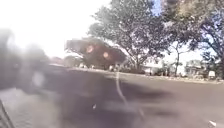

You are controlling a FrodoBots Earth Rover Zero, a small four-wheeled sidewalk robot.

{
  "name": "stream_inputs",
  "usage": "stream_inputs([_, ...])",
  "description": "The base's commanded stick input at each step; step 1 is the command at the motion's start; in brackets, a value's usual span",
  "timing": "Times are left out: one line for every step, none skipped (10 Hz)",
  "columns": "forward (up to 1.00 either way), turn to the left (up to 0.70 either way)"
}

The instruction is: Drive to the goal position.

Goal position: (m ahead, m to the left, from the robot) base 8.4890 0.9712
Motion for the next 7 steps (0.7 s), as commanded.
stream_inputs([1.0,0.0])
stream_inputs([1.0,0.0])
stream_inputs([1.0,0.0])
stream_inputs([1.0,0.0])
stream_inputs([1.0,0.0])
stream_inputs([1.0,0.0])
stream_inputs([1.0,0.0])
